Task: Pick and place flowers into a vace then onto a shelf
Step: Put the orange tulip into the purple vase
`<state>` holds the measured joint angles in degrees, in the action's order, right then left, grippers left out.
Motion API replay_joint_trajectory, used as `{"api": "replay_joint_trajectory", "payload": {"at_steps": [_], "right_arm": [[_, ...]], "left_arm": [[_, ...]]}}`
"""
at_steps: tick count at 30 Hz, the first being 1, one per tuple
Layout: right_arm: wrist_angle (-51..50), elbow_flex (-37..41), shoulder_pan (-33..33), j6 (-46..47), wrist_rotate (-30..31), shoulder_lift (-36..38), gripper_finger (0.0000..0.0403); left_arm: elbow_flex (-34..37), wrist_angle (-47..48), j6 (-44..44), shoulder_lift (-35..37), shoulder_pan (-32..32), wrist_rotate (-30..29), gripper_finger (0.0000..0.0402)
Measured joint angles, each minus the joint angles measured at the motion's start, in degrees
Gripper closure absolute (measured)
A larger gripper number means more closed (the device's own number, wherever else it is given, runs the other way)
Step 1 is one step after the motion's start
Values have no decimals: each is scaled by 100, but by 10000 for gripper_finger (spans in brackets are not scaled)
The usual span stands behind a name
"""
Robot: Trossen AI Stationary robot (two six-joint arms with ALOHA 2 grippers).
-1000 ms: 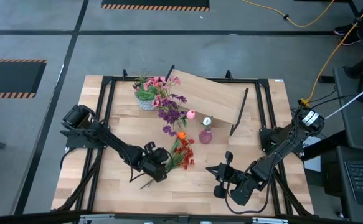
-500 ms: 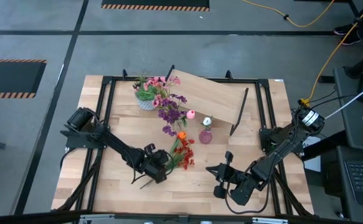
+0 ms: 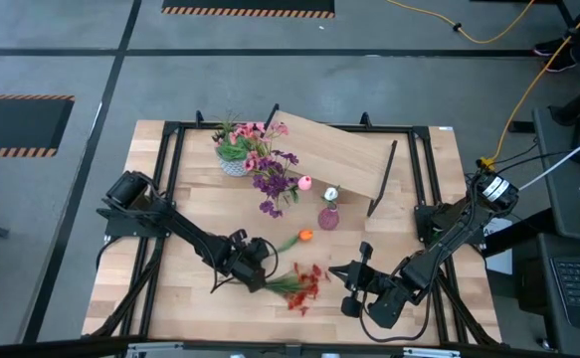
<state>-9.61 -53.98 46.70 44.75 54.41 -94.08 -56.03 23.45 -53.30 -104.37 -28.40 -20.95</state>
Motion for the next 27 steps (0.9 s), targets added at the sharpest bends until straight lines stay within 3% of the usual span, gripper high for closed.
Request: {"api": "replay_joint_trajectory", "payload": {"at_steps": [6, 14, 27], "right_arm": [[-1, 0, -1, -2, -2, 0, 384], [-4, 0, -1, -9, -2, 0, 384], [-4, 0, 0, -105, -2, 0, 384]], "left_arm": [[37, 311, 92, 230, -11, 62, 398], [33, 711, 52, 720, -156, -398, 399], [126, 766, 885, 1889, -1047, -1251, 399]]}}
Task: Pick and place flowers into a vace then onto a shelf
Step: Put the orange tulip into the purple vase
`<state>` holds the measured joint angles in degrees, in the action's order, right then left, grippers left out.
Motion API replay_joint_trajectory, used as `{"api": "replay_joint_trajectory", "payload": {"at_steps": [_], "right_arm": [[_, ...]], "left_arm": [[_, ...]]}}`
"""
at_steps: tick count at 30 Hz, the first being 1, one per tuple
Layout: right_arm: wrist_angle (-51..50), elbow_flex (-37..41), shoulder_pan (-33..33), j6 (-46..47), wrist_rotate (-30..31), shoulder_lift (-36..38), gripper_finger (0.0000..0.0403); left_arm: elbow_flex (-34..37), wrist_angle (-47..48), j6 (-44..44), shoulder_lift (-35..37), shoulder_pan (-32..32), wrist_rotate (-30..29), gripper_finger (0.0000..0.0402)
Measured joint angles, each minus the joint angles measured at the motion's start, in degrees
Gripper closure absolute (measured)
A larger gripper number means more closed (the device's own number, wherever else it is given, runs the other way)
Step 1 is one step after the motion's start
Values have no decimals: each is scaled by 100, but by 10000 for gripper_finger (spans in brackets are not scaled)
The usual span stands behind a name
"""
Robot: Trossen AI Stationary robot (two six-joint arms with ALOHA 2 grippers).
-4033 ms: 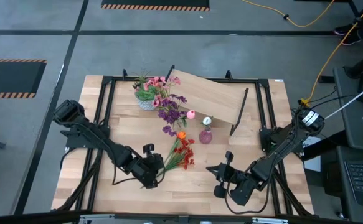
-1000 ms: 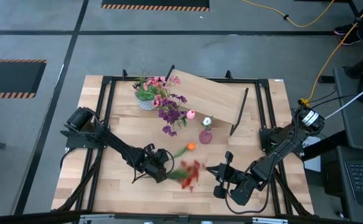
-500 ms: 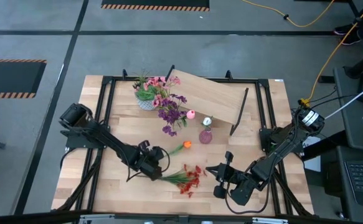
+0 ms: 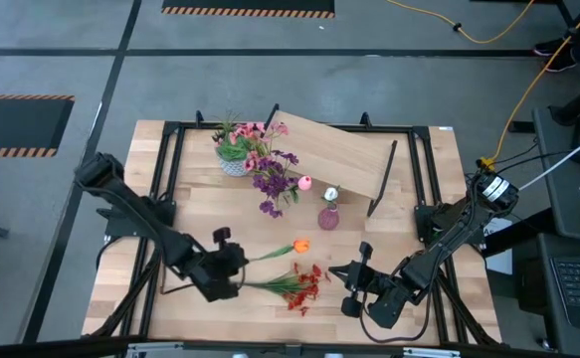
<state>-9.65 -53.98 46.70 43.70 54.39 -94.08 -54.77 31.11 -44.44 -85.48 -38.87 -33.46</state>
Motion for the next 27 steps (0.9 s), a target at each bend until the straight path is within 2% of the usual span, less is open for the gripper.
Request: {"api": "replay_joint_trajectory", "payload": {"at_steps": [3, 7, 17, 19, 23, 27], "right_arm": [[90, 0, -1, -127, 0, 0, 384], [300, 0, -2, -348, 0, 0, 384], [628, 0, -129, -452, -2, 0, 384], [916, 0, -239, -809, -2, 0, 384], [2053, 0, -445, -2148, -2, -76, 384], [3073, 0, -667, -3112, -376, -240, 381]], "left_arm": [[208, -195, 200, 325, -114, -24, 399], [686, -1048, 671, 757, -127, -46, 399], [1792, -4082, 2481, 1011, -64, -33, 400], [1966, -4579, 2787, 1011, 26, 6, 400], [2198, -5431, 3290, 1009, 253, 35, 400], [2281, -5977, 3658, 1006, 490, 316, 400]]}}
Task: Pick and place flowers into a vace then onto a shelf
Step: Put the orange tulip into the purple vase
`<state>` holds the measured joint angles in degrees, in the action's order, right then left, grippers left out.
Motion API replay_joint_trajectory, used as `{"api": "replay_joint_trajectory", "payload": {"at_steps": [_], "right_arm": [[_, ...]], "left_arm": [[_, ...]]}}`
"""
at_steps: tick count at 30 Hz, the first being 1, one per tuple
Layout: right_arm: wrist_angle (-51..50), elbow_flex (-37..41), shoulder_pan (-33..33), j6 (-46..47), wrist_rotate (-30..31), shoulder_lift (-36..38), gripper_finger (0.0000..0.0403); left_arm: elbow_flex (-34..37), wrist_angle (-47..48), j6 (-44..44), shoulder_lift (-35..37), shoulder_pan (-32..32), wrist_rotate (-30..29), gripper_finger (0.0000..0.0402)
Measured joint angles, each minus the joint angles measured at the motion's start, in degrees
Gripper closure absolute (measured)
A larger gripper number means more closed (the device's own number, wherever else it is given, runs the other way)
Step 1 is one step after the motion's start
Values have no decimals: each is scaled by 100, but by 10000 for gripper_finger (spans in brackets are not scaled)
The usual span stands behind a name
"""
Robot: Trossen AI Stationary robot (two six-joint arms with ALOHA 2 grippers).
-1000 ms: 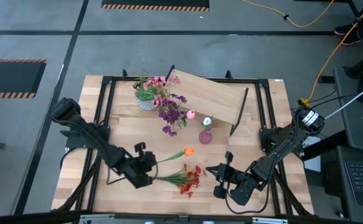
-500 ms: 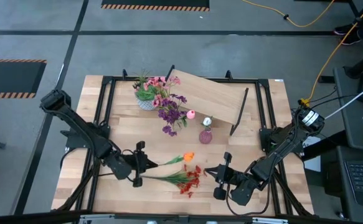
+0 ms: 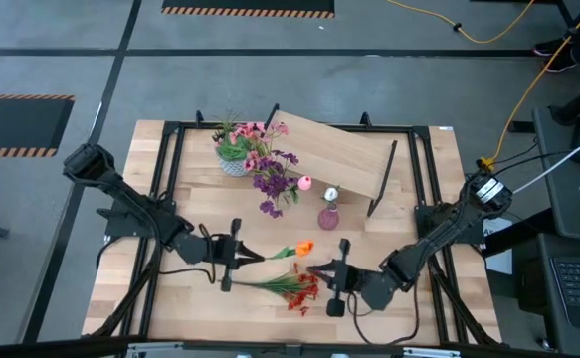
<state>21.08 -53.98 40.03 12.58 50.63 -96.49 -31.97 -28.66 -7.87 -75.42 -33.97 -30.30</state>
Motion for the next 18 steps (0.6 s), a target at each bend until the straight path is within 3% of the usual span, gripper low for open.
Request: {"api": "replay_joint_trajectory", "payload": {"at_steps": [5, 11, 18], "right_arm": [[746, 0, -349, -681, -542, -201, 353], [1274, 0, -569, -1271, -763, -201, 289], [2009, 0, -849, -1541, -1643, -201, 225]], "left_arm": [[-2, -487, 533, 1, 221, 374, 400], [-2, -666, 794, 1, 345, 453, 400], [-4, -1425, 1303, -245, 407, 710, 400]]}}
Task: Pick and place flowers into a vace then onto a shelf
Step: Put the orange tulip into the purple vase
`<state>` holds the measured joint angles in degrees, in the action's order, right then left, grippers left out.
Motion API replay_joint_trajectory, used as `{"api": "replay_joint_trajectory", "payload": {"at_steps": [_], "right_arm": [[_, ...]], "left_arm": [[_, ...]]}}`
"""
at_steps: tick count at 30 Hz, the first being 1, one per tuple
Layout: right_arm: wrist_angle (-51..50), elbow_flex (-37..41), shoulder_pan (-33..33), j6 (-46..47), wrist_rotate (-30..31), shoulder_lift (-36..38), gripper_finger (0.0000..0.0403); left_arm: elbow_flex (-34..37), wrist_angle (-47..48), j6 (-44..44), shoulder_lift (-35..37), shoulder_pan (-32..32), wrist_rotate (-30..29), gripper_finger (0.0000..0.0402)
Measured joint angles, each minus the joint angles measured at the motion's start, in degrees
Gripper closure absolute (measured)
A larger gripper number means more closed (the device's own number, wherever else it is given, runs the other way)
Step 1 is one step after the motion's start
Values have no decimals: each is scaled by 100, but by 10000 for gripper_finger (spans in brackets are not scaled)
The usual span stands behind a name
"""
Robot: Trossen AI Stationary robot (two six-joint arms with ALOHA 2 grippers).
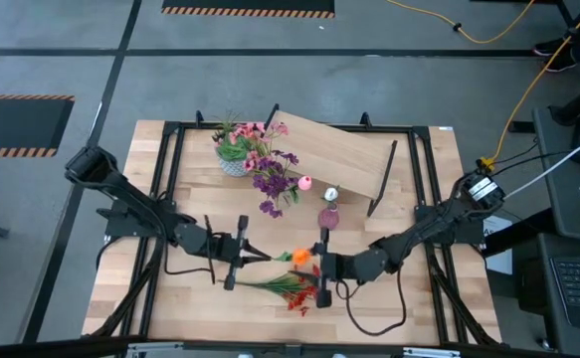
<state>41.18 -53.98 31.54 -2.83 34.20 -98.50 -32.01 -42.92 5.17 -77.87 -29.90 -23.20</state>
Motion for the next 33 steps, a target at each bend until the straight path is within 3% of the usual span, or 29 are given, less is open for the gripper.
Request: {"api": "replay_joint_trajectory", "payload": {"at_steps": [9, 23, 29, 33], "right_arm": [[339, 0, -283, -74, -298, 0, 192], [804, -1, -539, -599, -1134, -2, 192], [795, 0, -675, -624, -1146, -2, 193], [795, -1, -670, -672, -1146, -2, 218]], "left_arm": [[-7, -852, 163, -501, 221, 345, 400], [-34, -1266, 406, -683, 575, 672, 400], [-52, -1267, 429, -683, 686, 876, 400], [-52, -1263, 462, -683, 681, 881, 400]]}}
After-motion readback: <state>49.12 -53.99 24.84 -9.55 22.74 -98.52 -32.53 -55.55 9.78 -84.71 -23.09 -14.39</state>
